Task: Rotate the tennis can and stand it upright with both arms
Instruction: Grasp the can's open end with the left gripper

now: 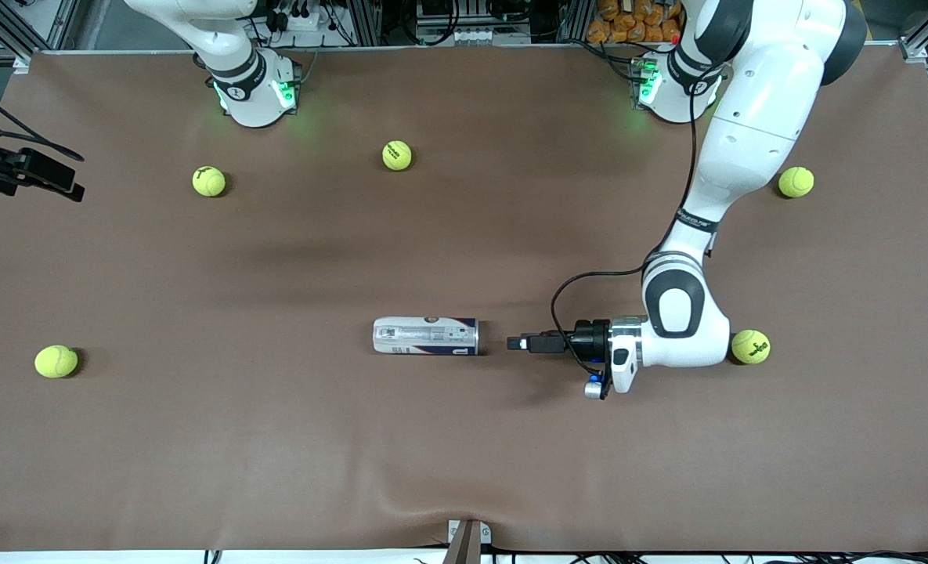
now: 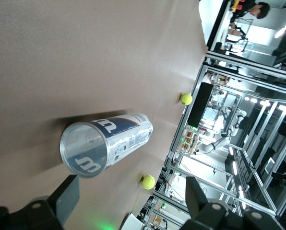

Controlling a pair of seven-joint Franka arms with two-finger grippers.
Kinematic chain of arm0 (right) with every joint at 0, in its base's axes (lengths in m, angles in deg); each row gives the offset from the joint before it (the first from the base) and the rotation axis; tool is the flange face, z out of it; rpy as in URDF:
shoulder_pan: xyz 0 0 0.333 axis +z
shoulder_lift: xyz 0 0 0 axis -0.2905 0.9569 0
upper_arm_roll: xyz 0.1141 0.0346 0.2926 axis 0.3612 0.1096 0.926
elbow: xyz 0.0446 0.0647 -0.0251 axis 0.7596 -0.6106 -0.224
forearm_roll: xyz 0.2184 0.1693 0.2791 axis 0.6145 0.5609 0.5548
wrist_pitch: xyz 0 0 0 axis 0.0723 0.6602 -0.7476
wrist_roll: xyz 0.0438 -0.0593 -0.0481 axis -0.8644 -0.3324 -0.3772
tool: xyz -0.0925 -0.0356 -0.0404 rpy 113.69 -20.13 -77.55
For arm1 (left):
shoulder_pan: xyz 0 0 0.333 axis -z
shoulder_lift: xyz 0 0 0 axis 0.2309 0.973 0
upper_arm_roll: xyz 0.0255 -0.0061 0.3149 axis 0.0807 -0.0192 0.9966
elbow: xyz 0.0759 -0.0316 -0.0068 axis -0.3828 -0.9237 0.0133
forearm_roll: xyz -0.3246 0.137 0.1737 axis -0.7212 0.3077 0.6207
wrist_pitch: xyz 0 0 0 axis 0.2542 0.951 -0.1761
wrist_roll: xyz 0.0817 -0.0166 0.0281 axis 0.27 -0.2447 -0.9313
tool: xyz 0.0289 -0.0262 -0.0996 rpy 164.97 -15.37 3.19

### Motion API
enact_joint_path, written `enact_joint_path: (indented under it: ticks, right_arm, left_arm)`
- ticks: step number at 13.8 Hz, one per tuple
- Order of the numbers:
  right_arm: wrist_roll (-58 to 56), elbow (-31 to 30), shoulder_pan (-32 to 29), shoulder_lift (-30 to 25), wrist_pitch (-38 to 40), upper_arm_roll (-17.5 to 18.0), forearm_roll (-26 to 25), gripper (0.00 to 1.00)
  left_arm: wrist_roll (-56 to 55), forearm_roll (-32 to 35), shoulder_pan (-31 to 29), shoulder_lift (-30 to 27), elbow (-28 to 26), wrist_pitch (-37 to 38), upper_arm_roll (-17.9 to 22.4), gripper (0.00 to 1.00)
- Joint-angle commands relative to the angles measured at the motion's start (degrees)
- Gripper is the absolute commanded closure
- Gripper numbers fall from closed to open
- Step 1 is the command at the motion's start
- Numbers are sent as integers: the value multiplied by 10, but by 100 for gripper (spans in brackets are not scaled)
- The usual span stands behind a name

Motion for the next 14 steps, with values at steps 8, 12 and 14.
enact_joint_path:
  ticks: [8, 12, 14]
  right_arm:
    - [2, 8, -5, -4, 7, 6, 16, 0]
    - [2, 14, -9, -4, 10, 3, 16, 0]
    - [4, 14, -8, -4, 16, 4, 16, 0]
  left_arm:
    - [117, -93, 51, 55, 17, -25, 1, 33]
    - [124, -103, 60, 65, 20, -37, 1, 41]
    - [126, -127, 79, 67, 22, -55, 3, 44]
